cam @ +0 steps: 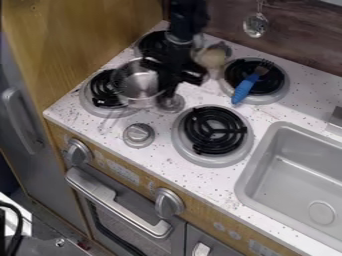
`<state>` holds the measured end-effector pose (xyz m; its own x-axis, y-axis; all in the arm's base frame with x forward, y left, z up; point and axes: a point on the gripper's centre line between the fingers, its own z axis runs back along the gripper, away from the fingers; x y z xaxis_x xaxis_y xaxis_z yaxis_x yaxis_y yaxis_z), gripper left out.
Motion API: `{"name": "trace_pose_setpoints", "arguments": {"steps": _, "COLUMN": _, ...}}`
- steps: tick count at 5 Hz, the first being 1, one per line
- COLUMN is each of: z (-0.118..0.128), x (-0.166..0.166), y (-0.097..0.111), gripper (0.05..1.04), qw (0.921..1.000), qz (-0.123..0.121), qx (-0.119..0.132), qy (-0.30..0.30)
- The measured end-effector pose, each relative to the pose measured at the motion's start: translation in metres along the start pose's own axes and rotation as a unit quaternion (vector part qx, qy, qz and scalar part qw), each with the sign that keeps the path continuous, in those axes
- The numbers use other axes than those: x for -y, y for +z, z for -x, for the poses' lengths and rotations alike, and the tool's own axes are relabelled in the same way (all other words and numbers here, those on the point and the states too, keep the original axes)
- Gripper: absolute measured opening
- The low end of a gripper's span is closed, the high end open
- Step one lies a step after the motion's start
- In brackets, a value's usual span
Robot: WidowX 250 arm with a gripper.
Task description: Take the pan and put it to the left bottom burner
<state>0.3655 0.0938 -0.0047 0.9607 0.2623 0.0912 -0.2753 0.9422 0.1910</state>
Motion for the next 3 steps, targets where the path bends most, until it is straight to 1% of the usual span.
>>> {"name": "trace_pose_setpoints", "arguments": {"steps": 1, "z": -0.01, "x": -0.026, "y": -0.016, "gripper": 0.067, "qw": 0.9998, "qz": 0.002, "qx": -0.01, "qy": 0.02}}
{"name": "trace_pose_setpoints", "arguments": {"steps": 2, "z": -0.015, "x": -0.044, "y": -0.037, "gripper": 0.067, "qw": 0.9991, "qz": 0.0, "qx": -0.031, "qy": 0.03}}
{"name": "trace_pose_setpoints", "arguments": {"steps": 3, "z": -0.025, "x": -0.047, "y": -0.046, "gripper": 0.067, "qw": 0.9989, "qz": -0.001, "qx": -0.033, "qy": 0.034}}
